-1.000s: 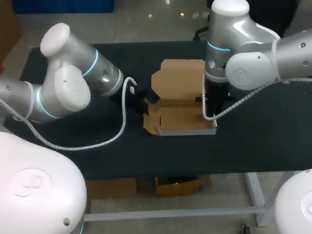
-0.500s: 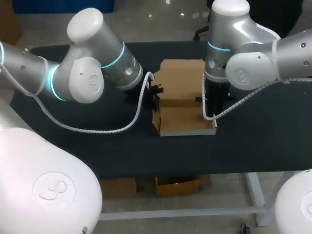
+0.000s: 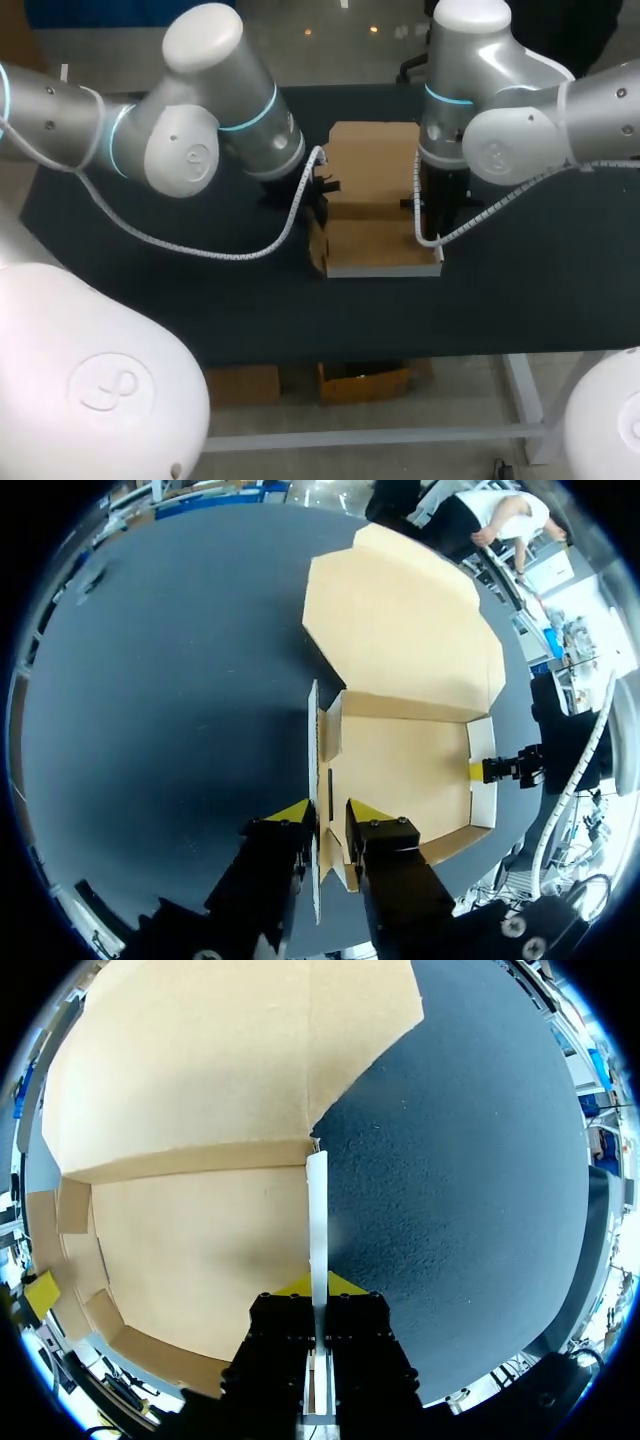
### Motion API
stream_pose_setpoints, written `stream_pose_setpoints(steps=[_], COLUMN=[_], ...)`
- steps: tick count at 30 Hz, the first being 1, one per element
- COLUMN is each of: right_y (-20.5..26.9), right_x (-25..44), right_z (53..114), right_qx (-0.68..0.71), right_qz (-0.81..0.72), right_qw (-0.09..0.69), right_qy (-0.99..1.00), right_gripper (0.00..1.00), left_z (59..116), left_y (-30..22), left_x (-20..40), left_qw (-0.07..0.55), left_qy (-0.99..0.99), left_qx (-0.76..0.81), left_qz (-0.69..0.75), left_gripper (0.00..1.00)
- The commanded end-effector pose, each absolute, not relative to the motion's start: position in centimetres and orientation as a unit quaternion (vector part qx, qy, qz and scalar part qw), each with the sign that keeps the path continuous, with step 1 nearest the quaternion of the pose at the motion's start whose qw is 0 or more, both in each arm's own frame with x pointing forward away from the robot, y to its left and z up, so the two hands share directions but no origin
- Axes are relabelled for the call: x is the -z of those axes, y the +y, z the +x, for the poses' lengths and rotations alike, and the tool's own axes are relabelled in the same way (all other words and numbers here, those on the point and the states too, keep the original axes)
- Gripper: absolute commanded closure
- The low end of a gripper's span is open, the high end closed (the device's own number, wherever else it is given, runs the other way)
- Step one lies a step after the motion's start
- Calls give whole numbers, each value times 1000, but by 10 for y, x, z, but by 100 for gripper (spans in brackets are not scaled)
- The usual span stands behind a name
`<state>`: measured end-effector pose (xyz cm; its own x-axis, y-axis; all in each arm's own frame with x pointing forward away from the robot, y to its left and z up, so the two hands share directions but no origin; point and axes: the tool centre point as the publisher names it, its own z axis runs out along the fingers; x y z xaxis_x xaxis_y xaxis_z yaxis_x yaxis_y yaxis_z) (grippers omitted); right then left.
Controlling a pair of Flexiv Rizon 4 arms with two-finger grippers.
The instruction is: Assemble the packaging by folding the flat box into shape, placing the metal phone stand inside, and closing the box properly
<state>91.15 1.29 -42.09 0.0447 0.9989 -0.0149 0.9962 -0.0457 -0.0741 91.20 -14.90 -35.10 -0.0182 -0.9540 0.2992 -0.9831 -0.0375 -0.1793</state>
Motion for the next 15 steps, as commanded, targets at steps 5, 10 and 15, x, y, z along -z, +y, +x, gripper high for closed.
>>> stream_pose_setpoints(steps=[5,10,15], right_y=[14,14,14], right_x=[422,422,422], right_z=[912,912,912], right_qx=[-32,-32,-32], right_qz=[-723,-723,-723], right_qw=[21,21,21], right_qy=[-690,-690,-690], right_gripper=[100,100,100], left_z=[903,905,905], left_y=[-126,-108,-90], left_x=[334,331,331], left_qw=[51,81,114], left_qy=[-692,-695,-697], left_qx=[-178,-198,-216], left_qz=[697,687,674], left_gripper=[71,71,71])
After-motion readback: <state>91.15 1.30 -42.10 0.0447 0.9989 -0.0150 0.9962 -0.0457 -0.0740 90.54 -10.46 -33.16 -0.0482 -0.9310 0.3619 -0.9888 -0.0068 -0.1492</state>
